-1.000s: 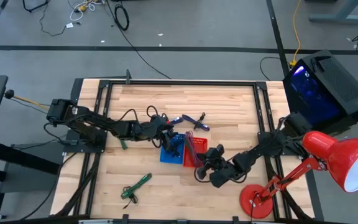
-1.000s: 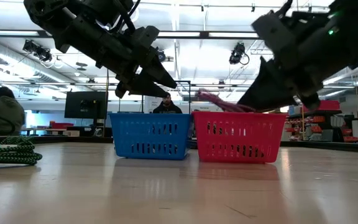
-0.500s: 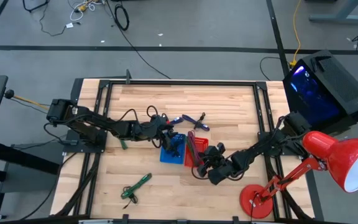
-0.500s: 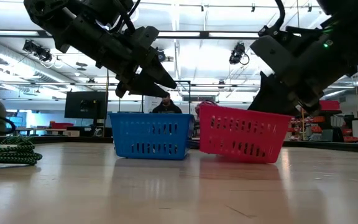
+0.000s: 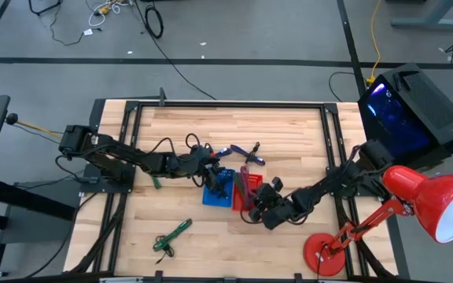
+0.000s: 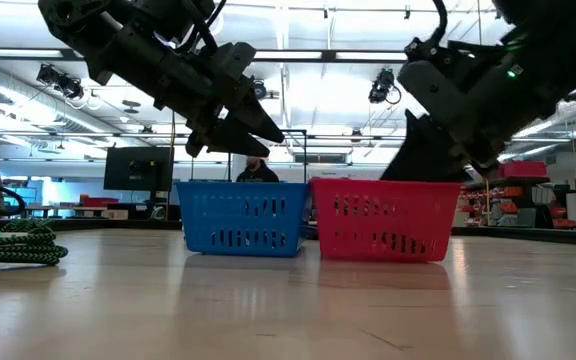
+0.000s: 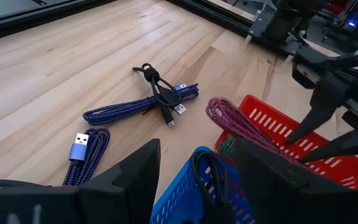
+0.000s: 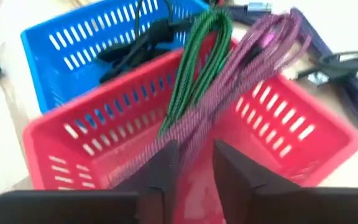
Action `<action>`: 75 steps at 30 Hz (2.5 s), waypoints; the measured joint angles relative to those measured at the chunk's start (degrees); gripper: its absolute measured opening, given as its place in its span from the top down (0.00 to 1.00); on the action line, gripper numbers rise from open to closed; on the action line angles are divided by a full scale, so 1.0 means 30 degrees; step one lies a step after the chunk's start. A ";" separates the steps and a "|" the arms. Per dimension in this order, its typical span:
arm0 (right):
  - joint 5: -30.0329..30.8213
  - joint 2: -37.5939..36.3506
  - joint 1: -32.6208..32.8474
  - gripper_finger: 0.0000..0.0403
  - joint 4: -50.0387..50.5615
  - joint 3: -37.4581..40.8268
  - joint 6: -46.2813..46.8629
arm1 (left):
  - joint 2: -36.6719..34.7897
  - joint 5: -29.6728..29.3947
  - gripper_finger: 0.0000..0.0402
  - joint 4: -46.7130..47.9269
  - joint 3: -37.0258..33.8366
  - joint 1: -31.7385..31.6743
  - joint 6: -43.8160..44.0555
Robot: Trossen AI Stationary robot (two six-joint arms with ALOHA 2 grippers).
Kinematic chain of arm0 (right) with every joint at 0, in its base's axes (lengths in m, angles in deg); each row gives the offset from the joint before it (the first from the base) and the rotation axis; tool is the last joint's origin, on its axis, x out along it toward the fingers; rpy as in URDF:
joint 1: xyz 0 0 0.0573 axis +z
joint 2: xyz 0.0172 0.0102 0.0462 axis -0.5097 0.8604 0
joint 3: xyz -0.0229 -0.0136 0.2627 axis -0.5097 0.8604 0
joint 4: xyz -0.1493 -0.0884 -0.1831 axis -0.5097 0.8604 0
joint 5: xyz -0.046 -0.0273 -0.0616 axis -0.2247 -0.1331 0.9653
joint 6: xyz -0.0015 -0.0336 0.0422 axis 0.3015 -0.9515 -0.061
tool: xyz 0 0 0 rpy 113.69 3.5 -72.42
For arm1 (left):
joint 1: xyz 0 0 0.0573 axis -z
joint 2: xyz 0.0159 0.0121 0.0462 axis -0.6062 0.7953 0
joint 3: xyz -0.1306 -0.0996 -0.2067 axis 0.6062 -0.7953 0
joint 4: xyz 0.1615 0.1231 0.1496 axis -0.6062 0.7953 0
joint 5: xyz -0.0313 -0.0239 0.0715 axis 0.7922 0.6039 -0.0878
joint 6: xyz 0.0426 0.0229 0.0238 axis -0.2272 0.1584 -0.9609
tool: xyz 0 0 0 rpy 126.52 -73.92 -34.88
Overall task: Pick & Place USB Port
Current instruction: Put the black and pink USB cable into the red basket, then put the black USB cable into the blue basket
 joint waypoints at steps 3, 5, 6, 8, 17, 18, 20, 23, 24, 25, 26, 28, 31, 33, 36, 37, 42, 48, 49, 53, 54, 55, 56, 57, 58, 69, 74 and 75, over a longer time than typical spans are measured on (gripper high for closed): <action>0.0015 -0.0491 -0.0400 0.70 -0.0255 0.0000 -0.0947 | 0.0000 0.0000 0.48 0.0007 0.0000 0.0007 -0.0002; 0.0010 -0.0927 -0.0665 0.68 -0.0377 0.0000 -0.1953 | 0.0000 0.0000 0.48 0.0015 0.0000 0.0000 -0.0007; 0.0007 -0.1176 -0.0801 0.68 -0.0398 0.0000 -0.2523 | 0.0000 0.0000 0.48 0.0018 0.0003 0.0000 -0.0007; -0.0008 -0.1712 -0.1122 0.67 -0.0281 0.0000 -0.3860 | 0.0000 0.0000 0.48 0.0021 0.0000 0.0000 -0.0010; -0.0844 -0.3809 -0.4373 0.70 0.5069 -0.0007 -0.5550 | 0.0000 0.0000 0.48 0.0029 0.0000 0.0001 -0.0013; -0.1180 -0.3822 -0.4814 0.70 0.5081 -0.0007 -0.5860 | 0.0000 0.0000 0.48 0.0034 0.0000 0.0000 -0.0012; -0.1528 -0.3820 -0.5639 0.70 0.4994 -0.0007 -0.6638 | 0.0000 0.0000 0.48 0.0039 0.0000 0.0000 -0.0015; -0.1967 -0.3736 -0.6925 0.70 0.4435 -0.0007 -0.7489 | 0.0000 0.0000 0.48 0.0058 0.0000 -0.0022 -0.0015; -0.2224 -0.3735 -0.7397 0.70 0.4356 -0.0007 -0.7703 | 0.0000 -0.0007 0.48 0.0059 0.0000 -0.0022 -0.0015; -0.2629 -0.3735 -0.7868 0.70 0.4192 -0.0007 -0.7789 | 0.0000 0.0000 0.48 0.0073 0.0007 -0.0022 -0.0022; -0.3091 -0.3735 -0.8390 0.70 0.4073 -0.0007 -0.7786 | 0.0000 0.0000 0.48 0.0101 0.0000 -0.0022 -0.0022; -0.4263 -0.3727 -0.9353 0.70 0.3932 -0.0007 -0.7774 | 0.0000 0.0000 0.48 0.0109 0.0000 -0.0022 -0.0022; -0.5624 -0.3727 -1.0399 0.70 0.1787 0.0471 -0.8305 | 0.0000 0.0000 0.48 0.0109 0.0000 -0.0022 -0.0031; -0.6896 -0.3727 -1.0929 0.68 -0.0508 0.1250 -0.9211 | 0.0000 0.0000 0.48 0.0109 0.0000 -0.0022 -0.0081; -0.9126 -0.3724 -1.1686 0.65 -0.3912 0.2477 -0.9767 | 0.0000 0.0000 0.48 0.0114 0.0000 -0.0022 -0.0160; -0.9623 -0.3726 -1.1867 0.64 -0.4640 0.2887 -0.9608 | 0.0000 0.0000 0.48 0.0109 0.0000 -0.0022 -0.0162; -1.0450 -0.3720 -1.2241 0.60 -0.5907 0.4328 -0.9632 | 0.0000 0.0000 0.48 0.0109 0.0001 -0.0022 -0.0197; -1.0924 -0.3880 -1.1950 0.59 -0.6124 0.4637 -1.3791 | 0.0007 0.0000 0.48 0.0109 0.0000 -0.0022 -0.0235; -1.0945 -0.3873 -1.1832 0.59 -0.6025 0.4528 -1.4850 | 0.0022 0.0000 0.48 0.0105 0.0000 -0.0029 -0.0402; -1.0979 -0.3873 -1.1620 0.60 -0.4946 0.3567 -1.9298 | 0.0044 -0.0058 0.48 0.0094 0.0000 -0.0029 -0.0635; -1.0965 -0.3873 -1.1618 0.61 -0.4078 0.3265 -2.0600 | 0.0044 -0.0058 0.48 0.0095 0.0000 -0.0029 -0.0649; -1.0960 -0.3873 -1.1583 0.61 -0.3025 0.2954 -2.1825 | 0.0044 -0.0058 0.48 0.0109 0.0000 -0.0036 -0.0729; -1.0912 -0.3866 -1.1562 0.62 -0.1971 0.2629 -2.2954 | 0.0045 -0.0064 0.48 0.0109 0.0000 -0.0036 -0.0904; -1.0778 -0.3866 -1.1547 0.62 -0.1079 0.2306 -2.3850 | 0.0044 -0.0066 0.48 0.0100 0.0000 -0.0036 -0.1028; -1.0571 -0.3866 -1.1526 0.62 -0.0209 0.1974 -2.4503 | 0.0044 -0.0061 0.48 0.0106 0.0000 -0.0036 -0.1122; -0.9472 -0.3767 -1.1526 0.63 0.3091 0.0678 -2.7274 | 0.0044 -0.0290 0.48 0.0102 0.0000 -0.0036 -0.1195; -0.9489 -0.3545 -1.1526 0.63 0.3408 0.0678 -2.7927 | 0.0046 -0.0291 0.48 0.0105 0.0000 -0.0036 -0.1188; -0.9463 -0.3499 -1.1526 0.63 0.3427 0.0685 -2.7961 | 0.0044 -0.0291 0.48 0.0102 0.0000 -0.0036 -0.1189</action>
